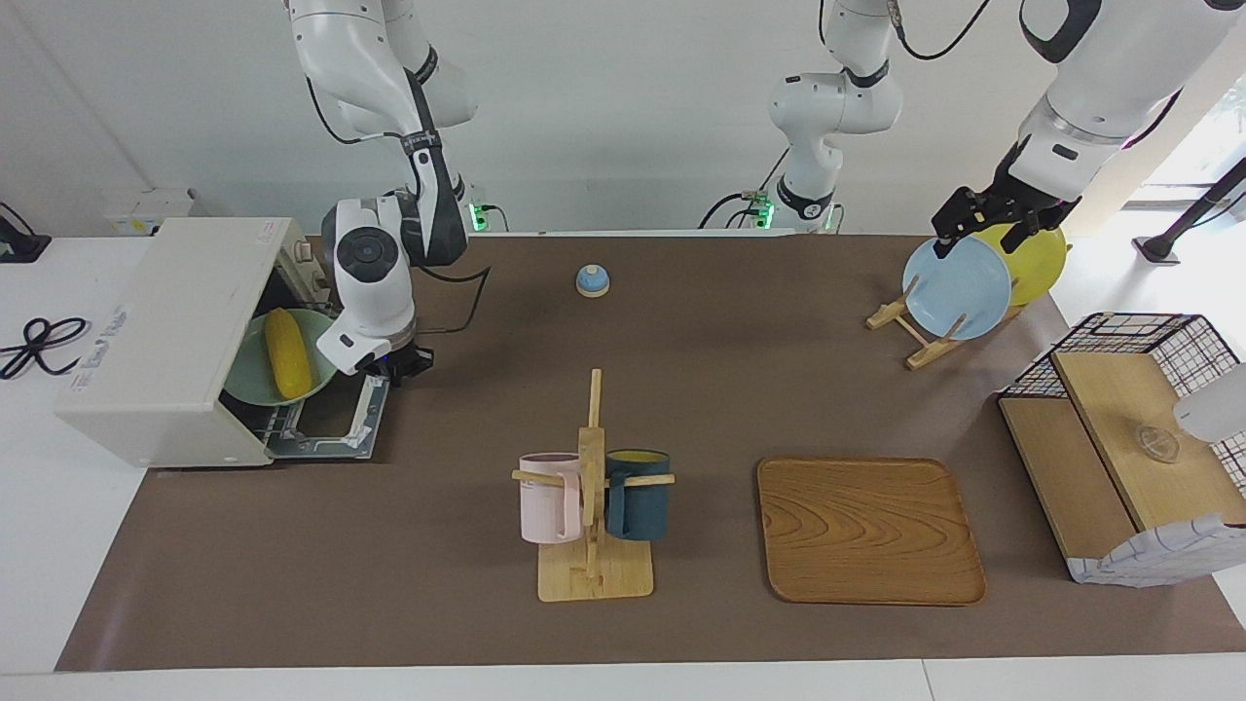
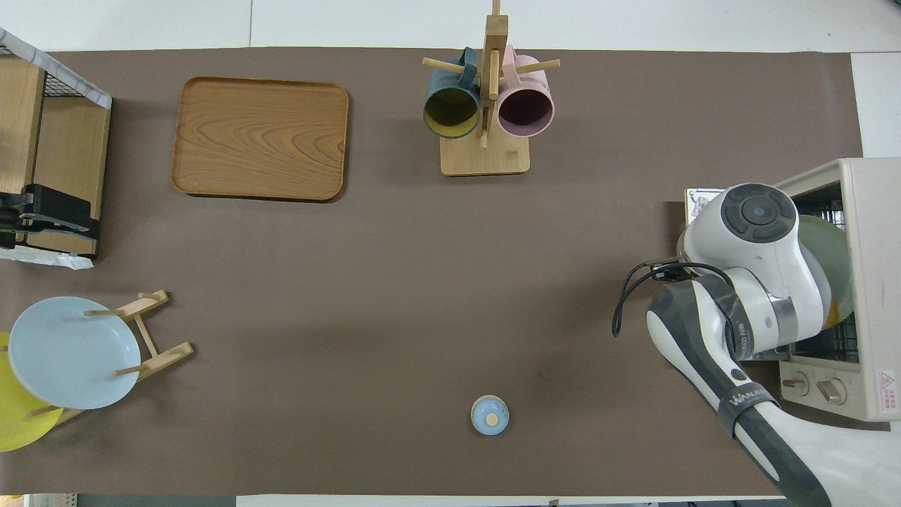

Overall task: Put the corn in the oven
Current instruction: 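Release the plate and push the oven door upward with the right gripper, then press the oven door fully shut with the right gripper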

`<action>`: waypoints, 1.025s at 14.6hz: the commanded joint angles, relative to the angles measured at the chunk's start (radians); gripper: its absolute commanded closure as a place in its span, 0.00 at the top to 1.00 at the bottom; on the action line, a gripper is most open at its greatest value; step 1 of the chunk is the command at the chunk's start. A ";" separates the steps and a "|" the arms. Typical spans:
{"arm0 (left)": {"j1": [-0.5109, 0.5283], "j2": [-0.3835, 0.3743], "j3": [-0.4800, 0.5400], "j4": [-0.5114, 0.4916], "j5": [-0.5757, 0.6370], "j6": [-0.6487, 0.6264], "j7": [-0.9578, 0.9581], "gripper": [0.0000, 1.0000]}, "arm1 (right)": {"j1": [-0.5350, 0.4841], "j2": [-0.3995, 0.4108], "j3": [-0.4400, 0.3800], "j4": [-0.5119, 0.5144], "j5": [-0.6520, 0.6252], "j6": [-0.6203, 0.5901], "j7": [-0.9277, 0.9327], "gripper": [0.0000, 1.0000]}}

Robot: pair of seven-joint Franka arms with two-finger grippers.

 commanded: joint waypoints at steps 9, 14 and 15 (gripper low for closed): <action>0.010 -0.029 -0.007 -0.030 0.006 -0.003 0.004 1.00 | -0.077 -0.095 -0.024 0.163 -0.074 -0.244 -0.214 0.00; 0.010 -0.029 -0.007 -0.030 0.006 -0.003 0.004 1.00 | -0.123 -0.121 -0.024 0.203 -0.070 -0.316 -0.306 0.00; 0.010 -0.029 -0.007 -0.030 0.006 -0.003 0.004 1.00 | -0.129 -0.126 -0.024 0.203 -0.070 -0.319 -0.324 0.00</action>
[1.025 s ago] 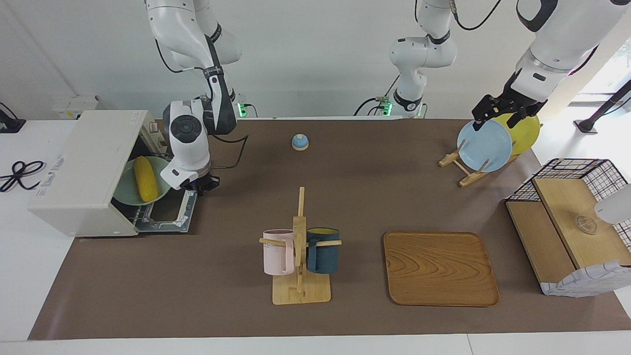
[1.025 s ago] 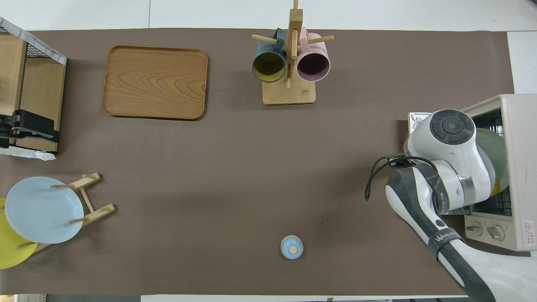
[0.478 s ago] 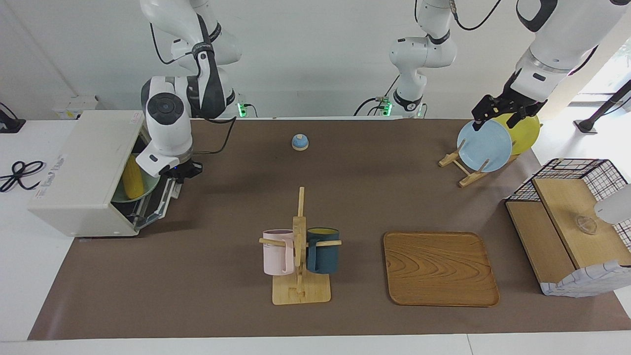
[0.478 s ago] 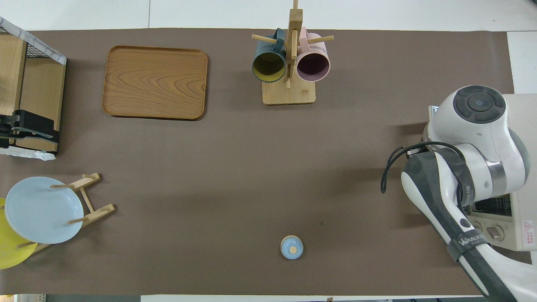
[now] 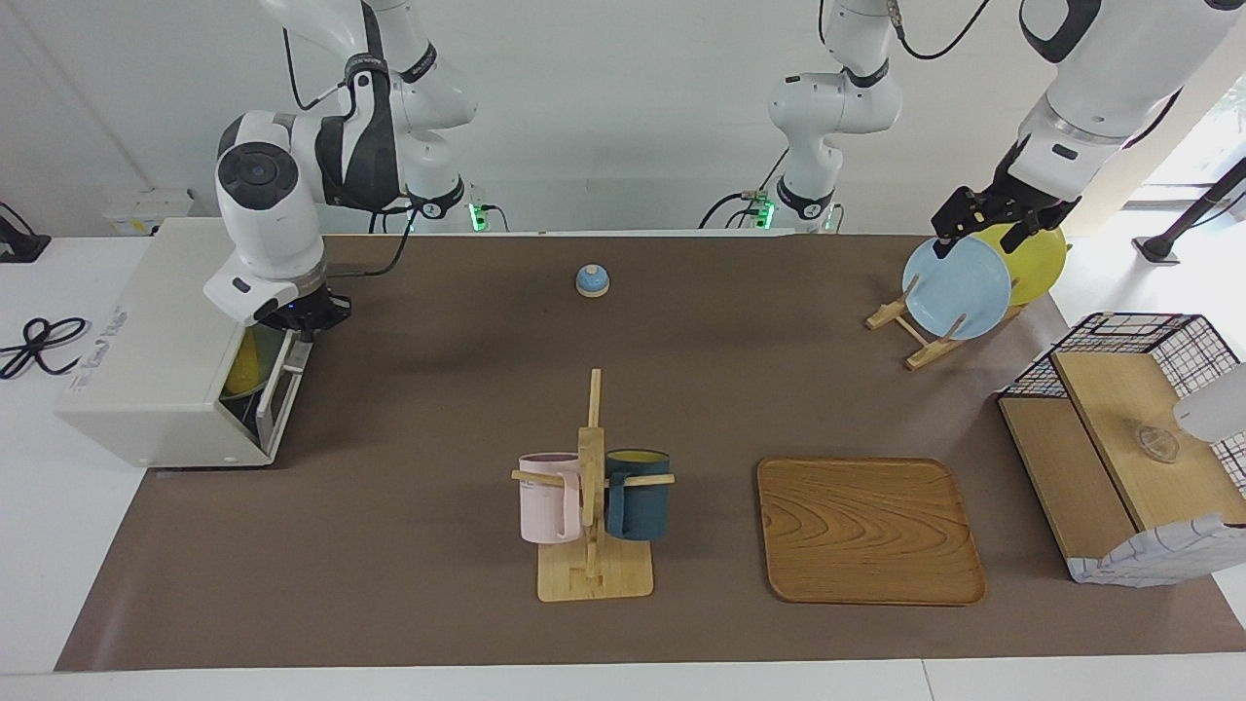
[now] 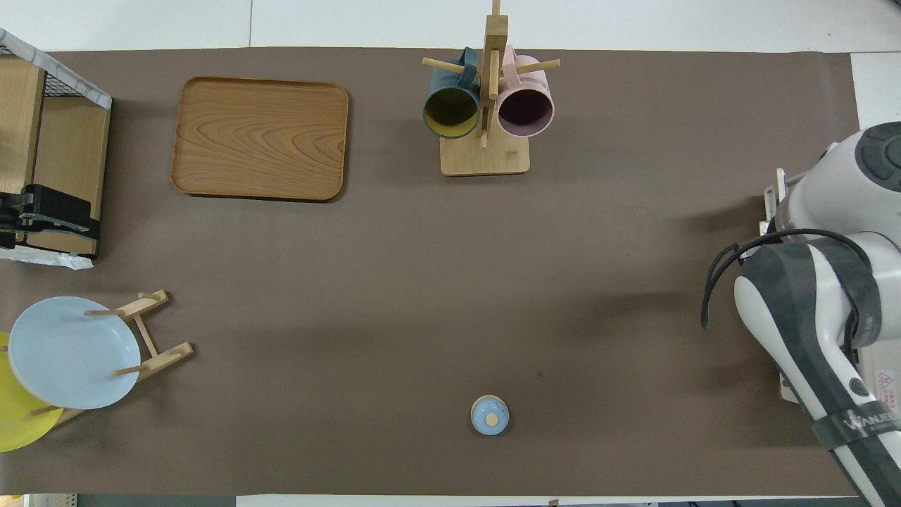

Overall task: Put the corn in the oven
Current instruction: 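Press the oven door fully shut with the right gripper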

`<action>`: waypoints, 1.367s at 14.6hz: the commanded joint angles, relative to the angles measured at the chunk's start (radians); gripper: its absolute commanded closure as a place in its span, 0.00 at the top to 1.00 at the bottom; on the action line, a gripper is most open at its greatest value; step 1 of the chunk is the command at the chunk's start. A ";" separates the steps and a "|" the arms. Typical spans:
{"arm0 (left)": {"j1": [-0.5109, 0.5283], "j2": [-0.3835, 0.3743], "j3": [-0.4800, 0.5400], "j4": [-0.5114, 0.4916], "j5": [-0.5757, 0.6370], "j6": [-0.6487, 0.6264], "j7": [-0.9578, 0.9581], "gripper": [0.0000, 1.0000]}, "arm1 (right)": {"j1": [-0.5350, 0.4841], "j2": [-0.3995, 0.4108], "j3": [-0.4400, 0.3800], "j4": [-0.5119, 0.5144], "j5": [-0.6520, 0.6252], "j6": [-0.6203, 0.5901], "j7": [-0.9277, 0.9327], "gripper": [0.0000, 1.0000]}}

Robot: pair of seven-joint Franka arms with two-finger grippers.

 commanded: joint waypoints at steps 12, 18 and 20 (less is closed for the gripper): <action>0.010 -0.029 -0.007 -0.030 0.006 -0.002 0.004 1.00 | -0.033 -0.061 -0.003 0.078 0.147 -0.120 -0.144 0.15; 0.010 -0.029 -0.007 -0.030 0.006 -0.002 0.004 1.00 | -0.016 -0.058 0.011 0.204 0.301 -0.209 -0.128 1.00; 0.010 -0.029 -0.007 -0.030 0.006 -0.002 0.004 1.00 | -0.018 -0.044 0.011 0.241 0.303 -0.221 -0.094 1.00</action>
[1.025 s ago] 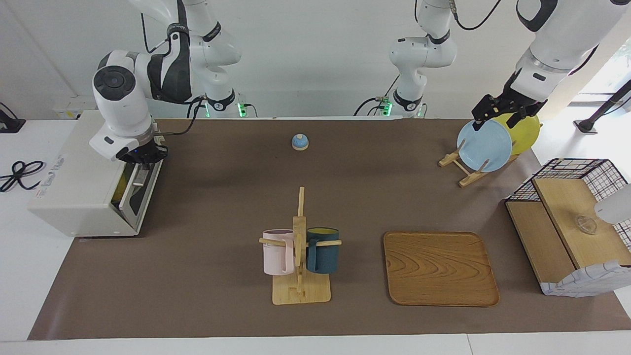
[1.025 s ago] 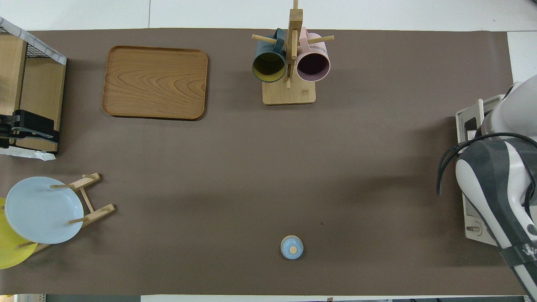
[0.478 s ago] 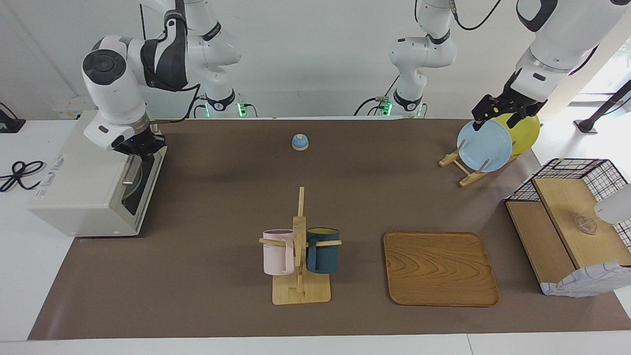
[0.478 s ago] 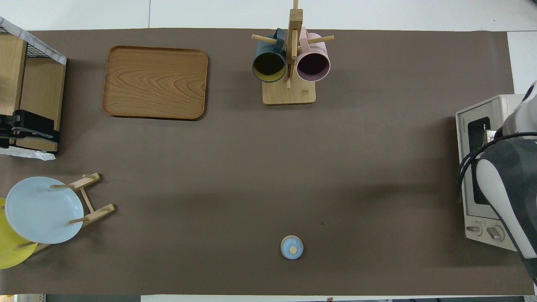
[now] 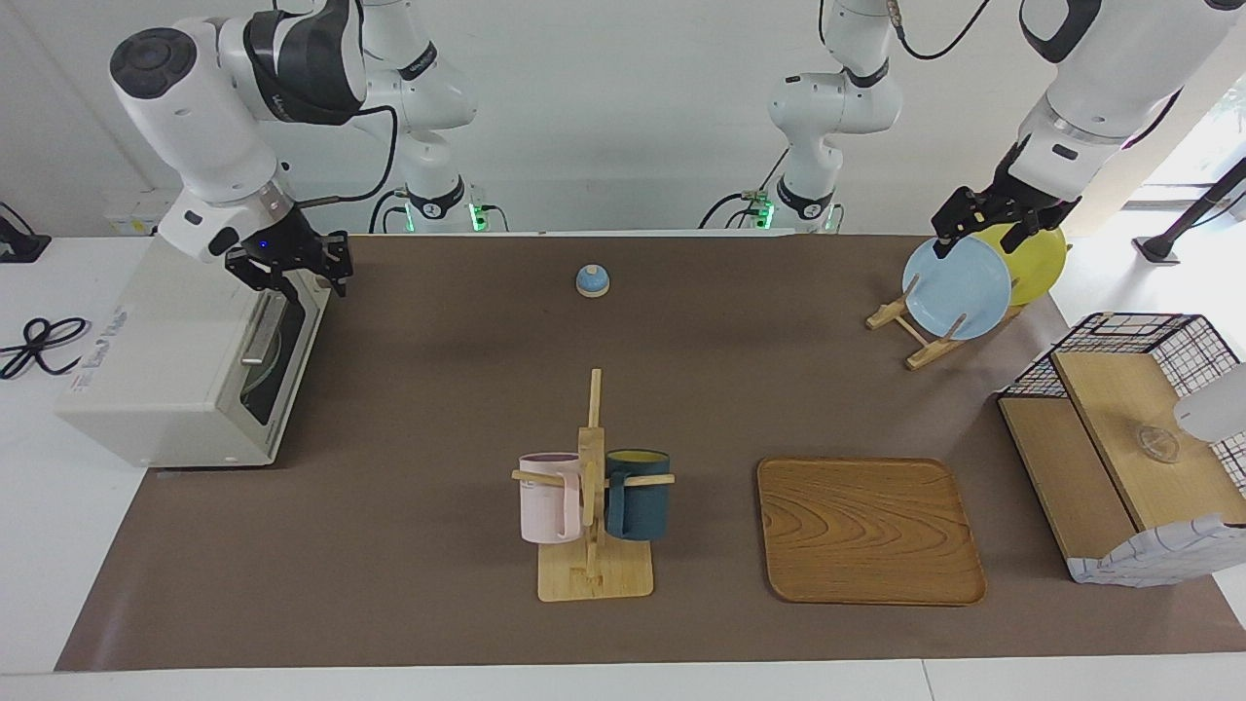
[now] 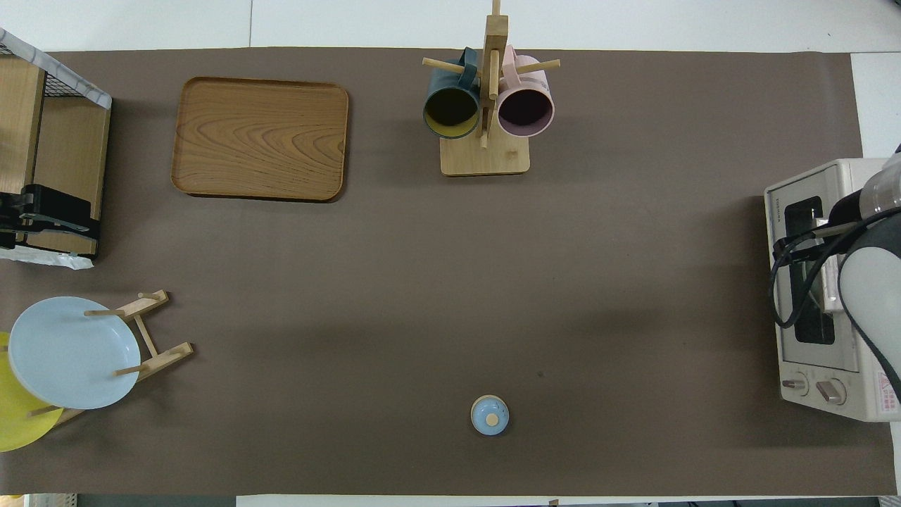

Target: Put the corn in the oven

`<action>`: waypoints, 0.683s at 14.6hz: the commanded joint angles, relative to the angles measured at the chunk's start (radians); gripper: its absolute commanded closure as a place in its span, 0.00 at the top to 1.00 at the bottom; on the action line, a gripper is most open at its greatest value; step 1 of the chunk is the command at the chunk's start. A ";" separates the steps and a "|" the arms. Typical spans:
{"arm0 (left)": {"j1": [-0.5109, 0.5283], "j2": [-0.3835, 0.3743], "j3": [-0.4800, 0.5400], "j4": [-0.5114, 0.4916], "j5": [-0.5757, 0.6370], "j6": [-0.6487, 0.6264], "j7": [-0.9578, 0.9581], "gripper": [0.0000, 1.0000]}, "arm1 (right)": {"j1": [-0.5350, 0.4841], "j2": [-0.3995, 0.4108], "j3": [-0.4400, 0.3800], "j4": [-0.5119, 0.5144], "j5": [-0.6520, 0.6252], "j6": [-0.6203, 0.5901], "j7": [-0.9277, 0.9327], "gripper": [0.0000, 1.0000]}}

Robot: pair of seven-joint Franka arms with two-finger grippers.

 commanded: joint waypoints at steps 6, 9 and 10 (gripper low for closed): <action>0.010 -0.029 -0.007 -0.030 0.006 -0.002 0.004 1.00 | 0.006 0.082 0.003 0.114 0.023 -0.106 0.121 1.00; 0.010 -0.029 -0.007 -0.030 0.006 -0.002 0.004 1.00 | 0.005 0.089 0.007 0.131 0.022 -0.102 0.126 1.00; 0.010 -0.029 -0.007 -0.030 0.006 -0.002 0.004 1.00 | -0.001 0.090 0.010 0.133 0.022 -0.100 0.126 1.00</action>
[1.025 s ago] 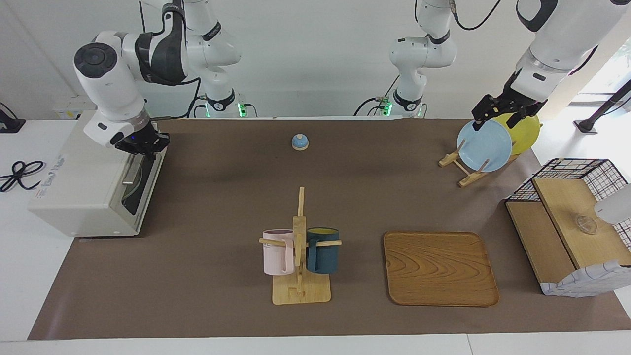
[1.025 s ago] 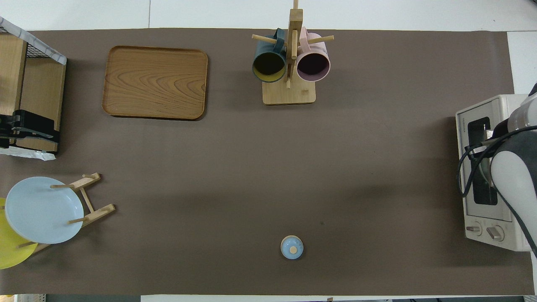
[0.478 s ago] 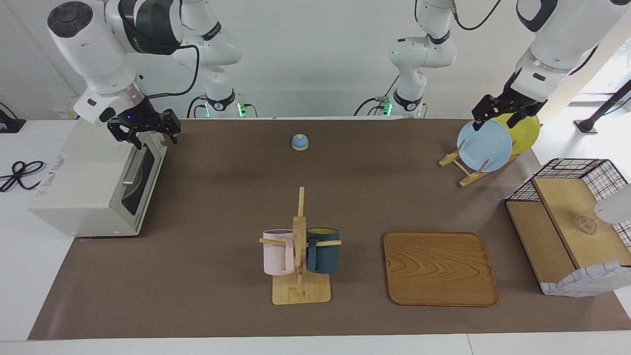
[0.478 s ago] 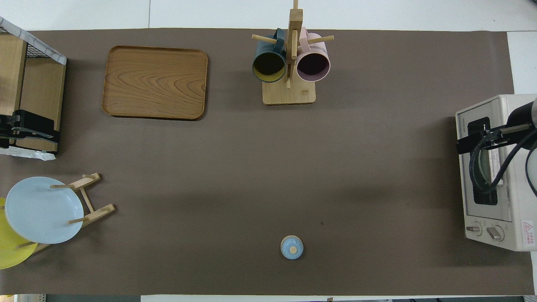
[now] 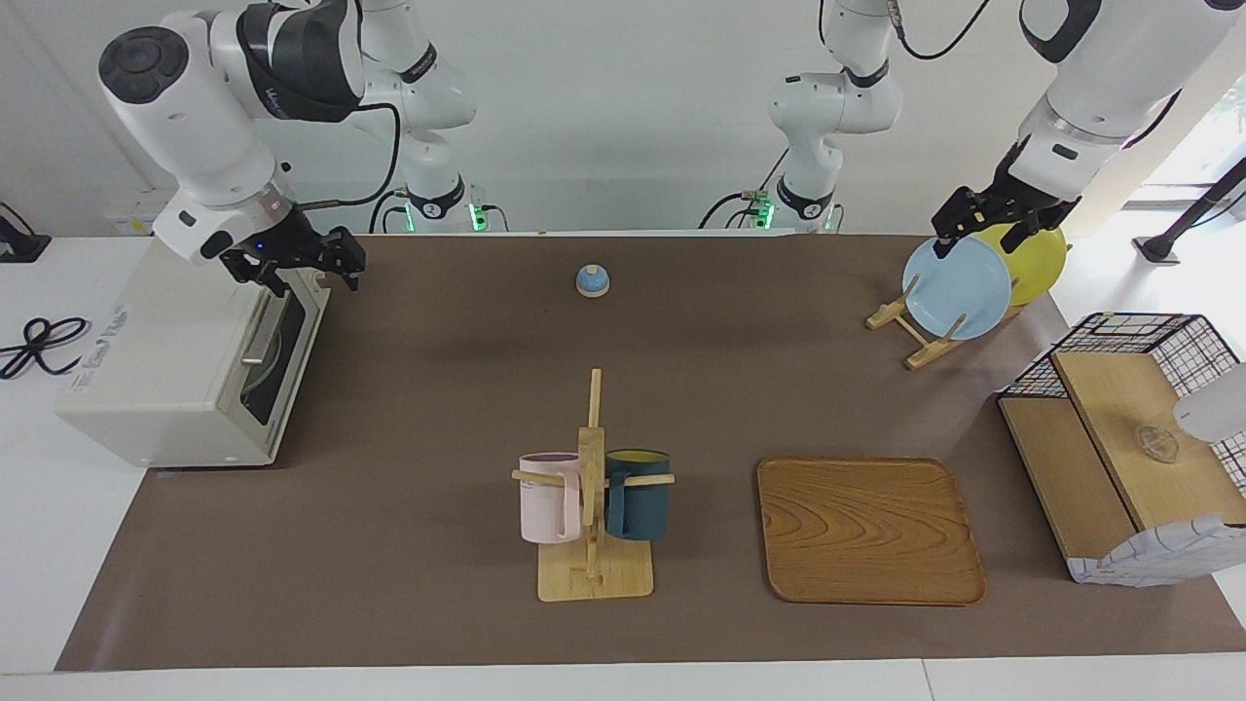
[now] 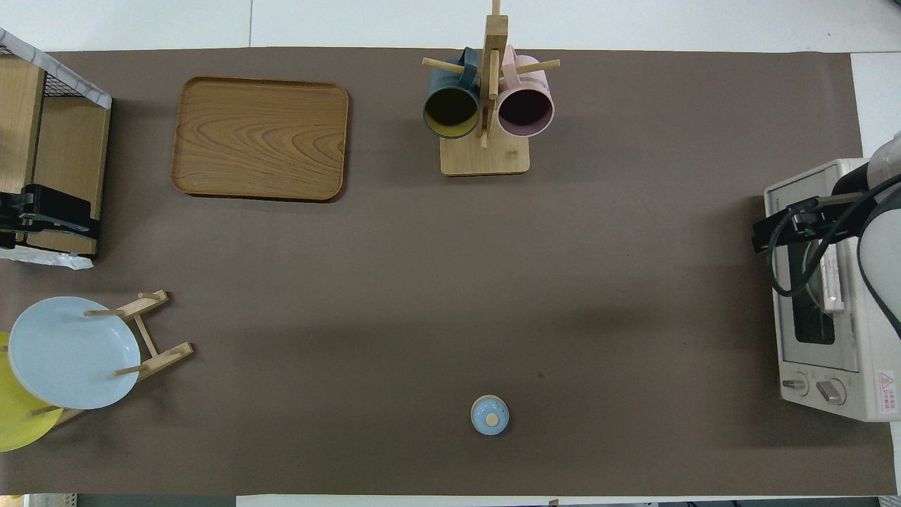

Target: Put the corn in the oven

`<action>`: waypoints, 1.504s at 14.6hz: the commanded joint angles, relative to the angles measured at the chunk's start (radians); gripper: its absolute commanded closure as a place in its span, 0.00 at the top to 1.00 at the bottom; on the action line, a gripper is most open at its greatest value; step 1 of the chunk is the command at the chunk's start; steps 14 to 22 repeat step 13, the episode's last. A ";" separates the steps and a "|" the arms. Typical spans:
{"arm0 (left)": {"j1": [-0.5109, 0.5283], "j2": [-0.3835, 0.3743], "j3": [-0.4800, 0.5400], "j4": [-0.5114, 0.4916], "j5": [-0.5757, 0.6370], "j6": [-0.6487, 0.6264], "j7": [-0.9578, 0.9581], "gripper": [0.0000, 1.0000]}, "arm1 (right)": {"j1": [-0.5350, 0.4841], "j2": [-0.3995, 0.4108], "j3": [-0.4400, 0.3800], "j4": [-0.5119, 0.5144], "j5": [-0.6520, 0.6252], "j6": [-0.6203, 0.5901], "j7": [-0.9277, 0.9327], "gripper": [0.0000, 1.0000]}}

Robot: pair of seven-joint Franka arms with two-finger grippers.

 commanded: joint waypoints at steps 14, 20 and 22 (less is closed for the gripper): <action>0.010 -0.029 -0.007 -0.030 0.006 -0.002 0.004 1.00 | -0.057 0.011 0.046 0.065 0.016 -0.012 0.018 1.00; 0.010 -0.029 -0.007 -0.030 0.006 -0.002 0.004 1.00 | -0.057 0.011 0.046 0.065 0.016 -0.012 0.018 1.00; 0.010 -0.029 -0.007 -0.030 0.006 -0.002 0.004 1.00 | -0.057 0.011 0.046 0.065 0.016 -0.012 0.018 1.00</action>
